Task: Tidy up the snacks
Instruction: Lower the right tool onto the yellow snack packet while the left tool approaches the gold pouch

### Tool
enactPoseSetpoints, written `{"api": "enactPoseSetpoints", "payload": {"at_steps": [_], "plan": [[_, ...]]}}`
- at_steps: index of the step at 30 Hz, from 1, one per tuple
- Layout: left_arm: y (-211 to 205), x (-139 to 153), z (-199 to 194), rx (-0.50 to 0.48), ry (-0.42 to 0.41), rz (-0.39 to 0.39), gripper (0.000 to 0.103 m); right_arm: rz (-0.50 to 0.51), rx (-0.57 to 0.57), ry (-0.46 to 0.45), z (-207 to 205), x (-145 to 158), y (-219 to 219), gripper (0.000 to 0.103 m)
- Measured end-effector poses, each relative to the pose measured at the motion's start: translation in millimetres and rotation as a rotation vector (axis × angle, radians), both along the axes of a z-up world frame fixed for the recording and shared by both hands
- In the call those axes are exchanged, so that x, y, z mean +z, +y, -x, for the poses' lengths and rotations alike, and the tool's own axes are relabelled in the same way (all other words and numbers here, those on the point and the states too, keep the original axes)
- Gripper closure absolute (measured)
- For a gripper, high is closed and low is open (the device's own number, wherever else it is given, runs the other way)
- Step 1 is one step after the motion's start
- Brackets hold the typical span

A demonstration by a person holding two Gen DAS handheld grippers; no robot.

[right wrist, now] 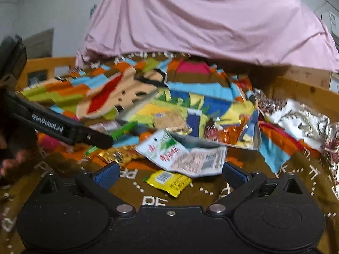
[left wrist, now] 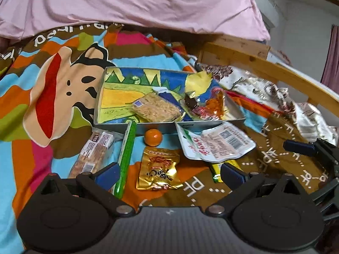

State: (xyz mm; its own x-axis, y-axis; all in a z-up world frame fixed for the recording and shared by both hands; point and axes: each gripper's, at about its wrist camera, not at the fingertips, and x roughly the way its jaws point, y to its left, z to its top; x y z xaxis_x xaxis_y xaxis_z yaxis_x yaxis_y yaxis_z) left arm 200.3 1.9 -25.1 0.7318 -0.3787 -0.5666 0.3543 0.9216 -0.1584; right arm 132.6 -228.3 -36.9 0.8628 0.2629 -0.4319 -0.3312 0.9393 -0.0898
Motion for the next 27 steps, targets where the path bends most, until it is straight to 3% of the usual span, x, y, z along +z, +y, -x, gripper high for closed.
{"api": "enactPoseSetpoints", "payload": {"at_steps": [7,16,21,24,27], "plan": [[-8.0,-12.3,-15.9,-0.014,0.006,-0.018,0.000,0.041,-0.063,0.053,-18.3,-14.2,8.5,0.001],[-4.8,-26.4,-33.7,0.008,0.043,0.036,0.000,0.044,-0.078,0.084,-34.1,-23.6,17.8,0.001],[-15.6,-38.9,-38.8,0.052,0.038,-0.024,0.000,0.039,-0.058,0.126,-40.1,-27.5,20.2,0.001],[-25.1,-40.2,-37.4,0.032,0.020,-0.080,0.001,0.040,-0.072,0.139,-41.0,-28.5,20.5,0.006],[-29.6,-41.0,-34.2,-0.006,0.006,-0.079,0.001,0.031,-0.086,0.154,-39.9,-30.2,19.6,0.006]]}}
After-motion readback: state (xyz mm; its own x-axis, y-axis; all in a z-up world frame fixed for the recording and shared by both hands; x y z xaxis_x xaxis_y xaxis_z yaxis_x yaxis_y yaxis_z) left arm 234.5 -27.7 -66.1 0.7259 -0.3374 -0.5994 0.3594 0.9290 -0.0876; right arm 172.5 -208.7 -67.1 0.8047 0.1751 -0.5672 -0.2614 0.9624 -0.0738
